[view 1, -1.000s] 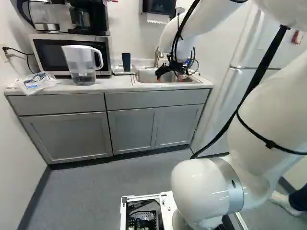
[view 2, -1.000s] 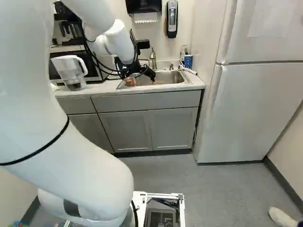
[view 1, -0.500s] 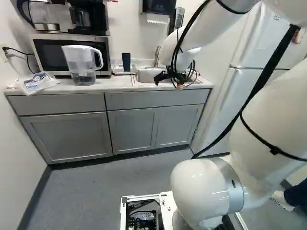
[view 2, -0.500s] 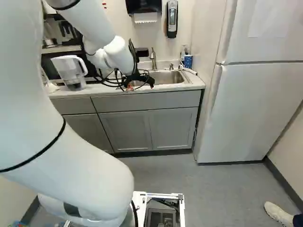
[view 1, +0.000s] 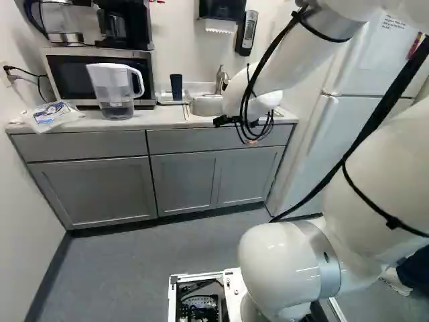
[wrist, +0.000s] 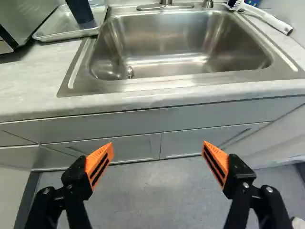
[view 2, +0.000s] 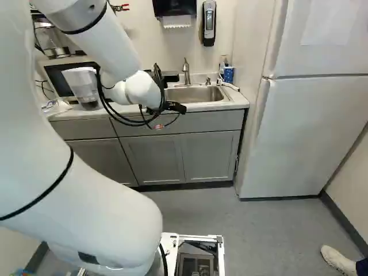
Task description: Rinse the cup and place it in the tray
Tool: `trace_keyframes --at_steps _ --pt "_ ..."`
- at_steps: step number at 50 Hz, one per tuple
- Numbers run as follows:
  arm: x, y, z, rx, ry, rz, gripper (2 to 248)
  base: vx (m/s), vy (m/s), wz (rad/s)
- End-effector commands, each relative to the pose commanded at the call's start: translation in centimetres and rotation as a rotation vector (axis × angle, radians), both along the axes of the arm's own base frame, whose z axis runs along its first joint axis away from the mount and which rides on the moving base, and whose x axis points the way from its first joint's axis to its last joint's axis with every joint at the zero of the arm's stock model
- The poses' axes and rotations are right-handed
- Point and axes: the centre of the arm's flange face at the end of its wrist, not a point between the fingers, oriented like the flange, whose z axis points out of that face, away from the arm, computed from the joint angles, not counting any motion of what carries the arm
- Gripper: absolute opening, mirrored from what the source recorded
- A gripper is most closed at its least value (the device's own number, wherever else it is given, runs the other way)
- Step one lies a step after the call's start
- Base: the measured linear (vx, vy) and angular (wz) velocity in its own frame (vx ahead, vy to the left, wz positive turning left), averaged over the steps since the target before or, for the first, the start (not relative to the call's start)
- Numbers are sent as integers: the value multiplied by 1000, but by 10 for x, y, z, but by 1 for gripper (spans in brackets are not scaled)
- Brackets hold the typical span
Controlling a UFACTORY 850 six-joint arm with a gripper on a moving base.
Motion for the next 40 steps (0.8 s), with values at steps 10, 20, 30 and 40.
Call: trace_keyframes --at_steps 10,20,30,40 --pt "-19 1 -22 3 -55 4 247 0 0 0" --pt "-38 2 -41 5 -106 6 247 0 0 0" --pt "-56 2 -57 5 -151 6 247 0 0 0" --pt "-73 2 -71 3 -191 5 247 0 0 0"
